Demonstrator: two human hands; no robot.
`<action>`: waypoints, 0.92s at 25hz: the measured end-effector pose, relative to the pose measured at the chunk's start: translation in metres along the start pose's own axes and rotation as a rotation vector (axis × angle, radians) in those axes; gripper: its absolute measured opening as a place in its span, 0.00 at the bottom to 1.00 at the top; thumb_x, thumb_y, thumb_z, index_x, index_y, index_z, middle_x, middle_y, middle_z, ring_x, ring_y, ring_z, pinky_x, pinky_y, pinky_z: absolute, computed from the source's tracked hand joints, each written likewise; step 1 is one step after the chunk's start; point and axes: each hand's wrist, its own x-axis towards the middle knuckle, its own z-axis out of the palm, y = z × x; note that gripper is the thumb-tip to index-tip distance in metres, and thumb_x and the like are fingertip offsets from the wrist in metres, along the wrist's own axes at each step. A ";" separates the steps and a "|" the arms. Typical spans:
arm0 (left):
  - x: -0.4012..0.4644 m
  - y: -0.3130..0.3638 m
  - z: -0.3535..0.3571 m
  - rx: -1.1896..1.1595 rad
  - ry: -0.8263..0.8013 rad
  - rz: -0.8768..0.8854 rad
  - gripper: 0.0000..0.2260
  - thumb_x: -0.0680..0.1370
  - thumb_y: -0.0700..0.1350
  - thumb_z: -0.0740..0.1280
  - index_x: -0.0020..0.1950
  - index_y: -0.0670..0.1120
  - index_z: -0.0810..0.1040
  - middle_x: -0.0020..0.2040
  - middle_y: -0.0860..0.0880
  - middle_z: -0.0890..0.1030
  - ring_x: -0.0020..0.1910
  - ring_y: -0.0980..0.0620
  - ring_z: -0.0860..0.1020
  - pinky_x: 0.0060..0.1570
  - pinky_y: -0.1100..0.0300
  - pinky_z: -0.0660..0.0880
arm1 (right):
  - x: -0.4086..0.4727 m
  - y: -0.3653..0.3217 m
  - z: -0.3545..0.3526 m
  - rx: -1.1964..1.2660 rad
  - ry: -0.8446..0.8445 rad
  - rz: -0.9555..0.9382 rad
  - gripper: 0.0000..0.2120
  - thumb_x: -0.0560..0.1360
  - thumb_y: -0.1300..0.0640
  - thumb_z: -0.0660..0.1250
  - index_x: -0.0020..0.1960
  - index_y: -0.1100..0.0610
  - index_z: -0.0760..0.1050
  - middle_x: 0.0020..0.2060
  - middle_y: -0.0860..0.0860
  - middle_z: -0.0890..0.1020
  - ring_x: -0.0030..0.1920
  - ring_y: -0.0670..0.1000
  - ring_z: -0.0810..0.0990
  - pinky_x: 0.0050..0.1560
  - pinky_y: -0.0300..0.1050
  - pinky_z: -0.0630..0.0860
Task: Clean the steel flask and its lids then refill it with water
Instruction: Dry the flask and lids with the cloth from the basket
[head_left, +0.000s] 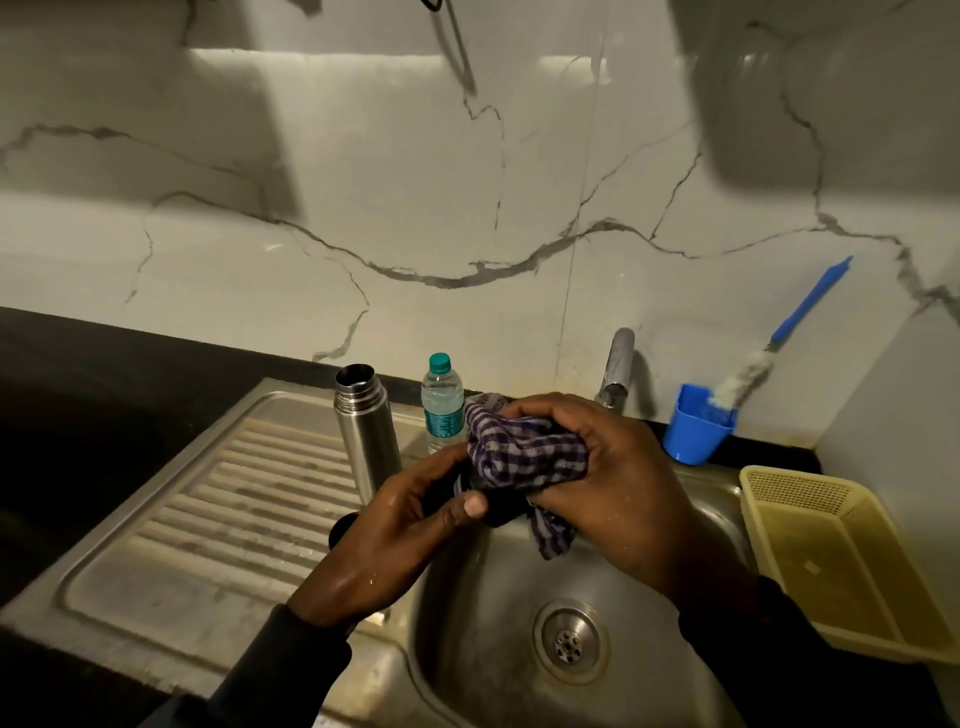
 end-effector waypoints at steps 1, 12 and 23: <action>0.000 0.001 0.003 -0.010 0.005 0.004 0.25 0.79 0.56 0.67 0.71 0.44 0.73 0.65 0.47 0.80 0.64 0.48 0.78 0.64 0.52 0.74 | 0.000 -0.002 0.001 0.023 0.007 0.015 0.23 0.67 0.69 0.75 0.58 0.52 0.80 0.51 0.46 0.83 0.53 0.45 0.82 0.53 0.41 0.79; 0.013 0.000 0.010 -0.259 0.154 0.083 0.24 0.73 0.45 0.72 0.68 0.45 0.73 0.63 0.45 0.80 0.65 0.46 0.78 0.60 0.57 0.76 | 0.001 0.002 0.002 0.621 0.218 0.184 0.12 0.69 0.59 0.69 0.52 0.51 0.81 0.50 0.51 0.86 0.53 0.52 0.84 0.52 0.45 0.80; 0.028 -0.003 0.039 -0.483 0.391 0.039 0.27 0.65 0.58 0.80 0.57 0.47 0.77 0.54 0.42 0.83 0.55 0.48 0.82 0.52 0.61 0.78 | -0.033 0.011 0.046 0.298 0.437 -0.008 0.26 0.73 0.70 0.68 0.60 0.43 0.78 0.59 0.42 0.80 0.62 0.45 0.77 0.62 0.39 0.74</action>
